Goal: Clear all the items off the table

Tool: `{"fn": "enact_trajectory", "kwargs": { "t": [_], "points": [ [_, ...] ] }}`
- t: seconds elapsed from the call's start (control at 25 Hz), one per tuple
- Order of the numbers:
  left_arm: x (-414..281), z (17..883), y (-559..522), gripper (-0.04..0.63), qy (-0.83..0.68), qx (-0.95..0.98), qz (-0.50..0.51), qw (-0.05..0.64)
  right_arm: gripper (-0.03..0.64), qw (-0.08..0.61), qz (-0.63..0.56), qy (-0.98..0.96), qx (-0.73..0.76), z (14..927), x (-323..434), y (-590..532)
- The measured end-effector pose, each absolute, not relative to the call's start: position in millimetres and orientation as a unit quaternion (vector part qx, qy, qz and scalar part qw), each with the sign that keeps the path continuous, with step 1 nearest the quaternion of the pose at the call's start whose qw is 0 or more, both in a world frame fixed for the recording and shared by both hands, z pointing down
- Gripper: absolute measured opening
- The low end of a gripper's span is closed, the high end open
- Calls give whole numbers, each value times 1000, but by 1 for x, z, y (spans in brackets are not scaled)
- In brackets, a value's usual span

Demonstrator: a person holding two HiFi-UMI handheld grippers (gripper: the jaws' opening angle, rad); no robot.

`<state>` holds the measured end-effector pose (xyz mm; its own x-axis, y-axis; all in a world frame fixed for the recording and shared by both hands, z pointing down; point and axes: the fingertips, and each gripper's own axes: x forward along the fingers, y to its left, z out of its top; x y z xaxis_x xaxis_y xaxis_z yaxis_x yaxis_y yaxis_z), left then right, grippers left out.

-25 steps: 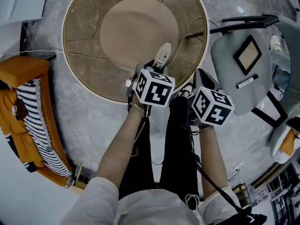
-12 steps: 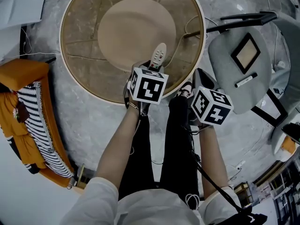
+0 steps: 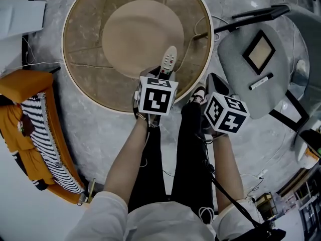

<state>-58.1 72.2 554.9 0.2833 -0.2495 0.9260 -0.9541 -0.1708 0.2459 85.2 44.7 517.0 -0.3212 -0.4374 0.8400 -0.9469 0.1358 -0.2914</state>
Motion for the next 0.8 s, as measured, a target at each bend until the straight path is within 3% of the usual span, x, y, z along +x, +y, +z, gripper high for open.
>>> {"fn": "enact_trajectory", "kwargs": {
  "t": [0.44,0.8],
  "points": [
    [7,540,55,170,-405,699,422,412,23,255,451,-648,559,510,157,51],
    [108,539,60,170,-336,738,450,374,23,218,465,-595,618,506,250,72]
  ]
}}
